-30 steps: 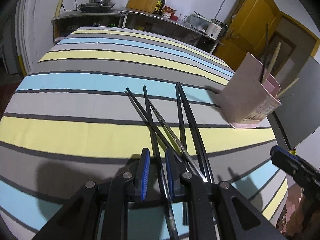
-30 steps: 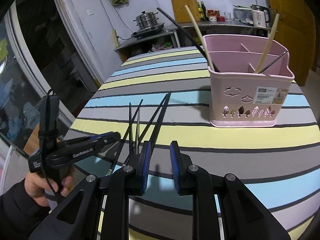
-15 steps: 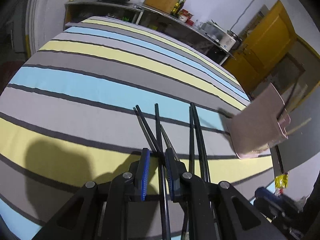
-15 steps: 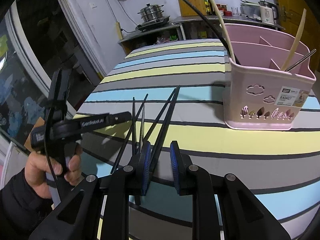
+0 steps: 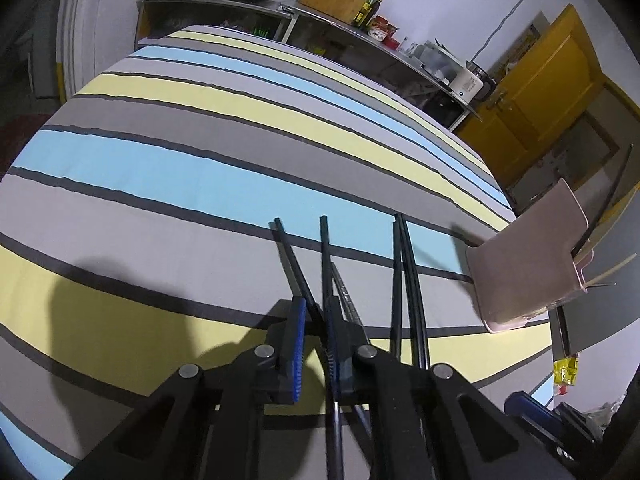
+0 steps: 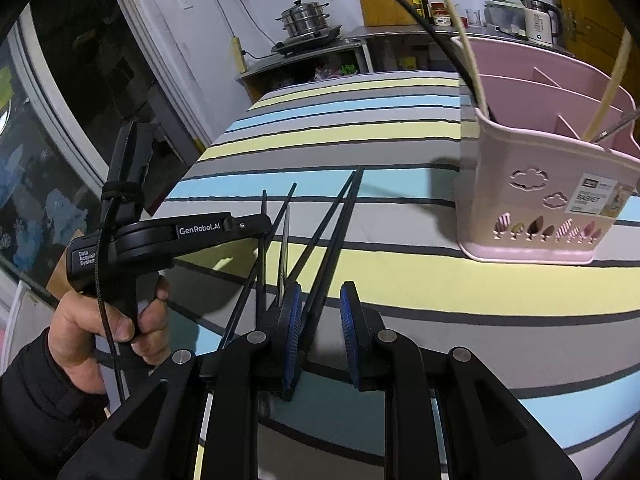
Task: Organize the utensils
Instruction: 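Close the left tool on a black chopstick while the right tool grasps a metal stick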
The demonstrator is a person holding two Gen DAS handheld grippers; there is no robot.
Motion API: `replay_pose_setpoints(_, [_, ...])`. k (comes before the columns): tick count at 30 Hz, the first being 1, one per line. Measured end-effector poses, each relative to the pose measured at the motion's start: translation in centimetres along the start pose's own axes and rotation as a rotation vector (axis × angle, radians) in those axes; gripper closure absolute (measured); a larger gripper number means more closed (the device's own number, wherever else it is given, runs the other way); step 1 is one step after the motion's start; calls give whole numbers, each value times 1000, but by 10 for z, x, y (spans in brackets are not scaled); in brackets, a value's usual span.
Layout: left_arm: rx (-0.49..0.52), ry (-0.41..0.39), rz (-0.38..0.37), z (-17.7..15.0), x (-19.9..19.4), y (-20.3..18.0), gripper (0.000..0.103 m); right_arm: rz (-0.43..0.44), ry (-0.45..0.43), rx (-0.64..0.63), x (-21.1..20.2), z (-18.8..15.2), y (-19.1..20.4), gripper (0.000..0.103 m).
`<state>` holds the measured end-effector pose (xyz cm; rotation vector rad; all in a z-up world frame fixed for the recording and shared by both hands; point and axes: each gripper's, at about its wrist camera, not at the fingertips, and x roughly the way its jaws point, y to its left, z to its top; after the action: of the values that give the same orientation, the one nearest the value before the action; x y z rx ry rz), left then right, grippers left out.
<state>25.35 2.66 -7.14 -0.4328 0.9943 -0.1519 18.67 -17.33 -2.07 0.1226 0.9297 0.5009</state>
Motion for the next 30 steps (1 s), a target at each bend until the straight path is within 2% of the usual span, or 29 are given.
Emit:
replay_pose_setpoints(7, [2,5,16,0,-11,21,98,15,29,-32,23,12,12,82])
replay_pose_setpoints(17, [65,4,138,-1,-24,40,98,6,109,-141,78,42,39,82])
replay_pose_setpoints(24, [66,14,115,0,-27,48,97,-48,177,-178,109,52,41,85])
replay_pose_setpoints(30, [102,30,144,4,-23,41,97,-80,194,-218,117,54,44,88])
